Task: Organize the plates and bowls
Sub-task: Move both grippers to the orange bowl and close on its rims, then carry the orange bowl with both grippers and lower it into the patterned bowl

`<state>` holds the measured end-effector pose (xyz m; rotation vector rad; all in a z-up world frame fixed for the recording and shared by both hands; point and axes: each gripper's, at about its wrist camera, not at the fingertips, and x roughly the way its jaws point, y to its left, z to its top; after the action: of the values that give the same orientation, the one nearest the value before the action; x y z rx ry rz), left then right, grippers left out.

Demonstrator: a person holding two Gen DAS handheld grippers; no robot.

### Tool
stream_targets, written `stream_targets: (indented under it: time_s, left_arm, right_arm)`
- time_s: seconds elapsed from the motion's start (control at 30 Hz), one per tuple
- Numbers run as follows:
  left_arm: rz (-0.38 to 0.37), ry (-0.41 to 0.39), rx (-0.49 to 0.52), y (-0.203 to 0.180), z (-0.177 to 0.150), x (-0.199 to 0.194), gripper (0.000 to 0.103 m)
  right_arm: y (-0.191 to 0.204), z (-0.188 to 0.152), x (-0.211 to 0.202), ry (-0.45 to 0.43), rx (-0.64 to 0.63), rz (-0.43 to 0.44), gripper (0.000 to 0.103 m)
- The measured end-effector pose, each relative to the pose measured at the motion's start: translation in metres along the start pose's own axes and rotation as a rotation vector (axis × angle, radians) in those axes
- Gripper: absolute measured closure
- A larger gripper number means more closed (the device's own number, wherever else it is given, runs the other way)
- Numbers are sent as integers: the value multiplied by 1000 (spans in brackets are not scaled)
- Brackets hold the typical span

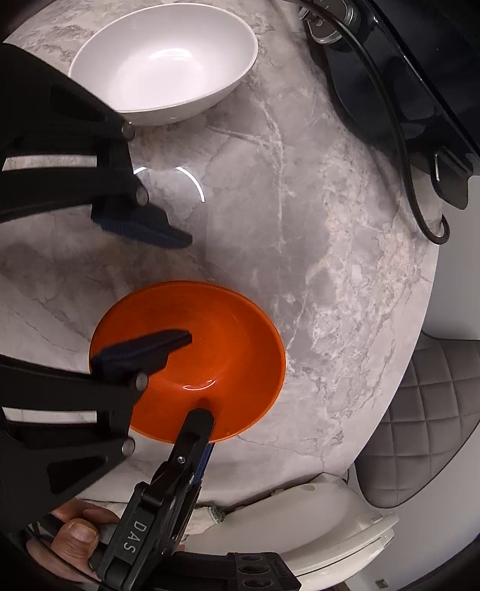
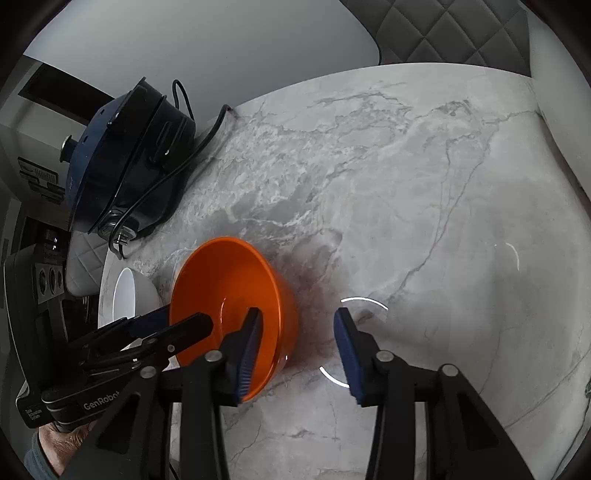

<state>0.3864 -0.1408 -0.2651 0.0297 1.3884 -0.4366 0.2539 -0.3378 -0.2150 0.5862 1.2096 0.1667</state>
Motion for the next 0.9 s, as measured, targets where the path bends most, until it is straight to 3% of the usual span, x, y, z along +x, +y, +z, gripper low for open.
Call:
stream_targets:
  time_s: [0.13, 0.2, 0.47, 0.9]
  left_arm:
    - [-9, 12, 5, 1, 1, 7, 90]
    - [-16, 13, 7, 0, 2, 9, 96]
    - [-23, 4, 11, -1, -1, 1, 97]
    - [-27, -25, -3, 9, -34, -54, 97]
  right_arm:
    - [0, 5, 12, 34, -1, 5, 86]
    - [5, 6, 13, 32, -16, 5, 89]
    - [7, 3, 10, 27, -9, -6, 91]
    - [40, -18, -12, 18, -45, 1, 92]
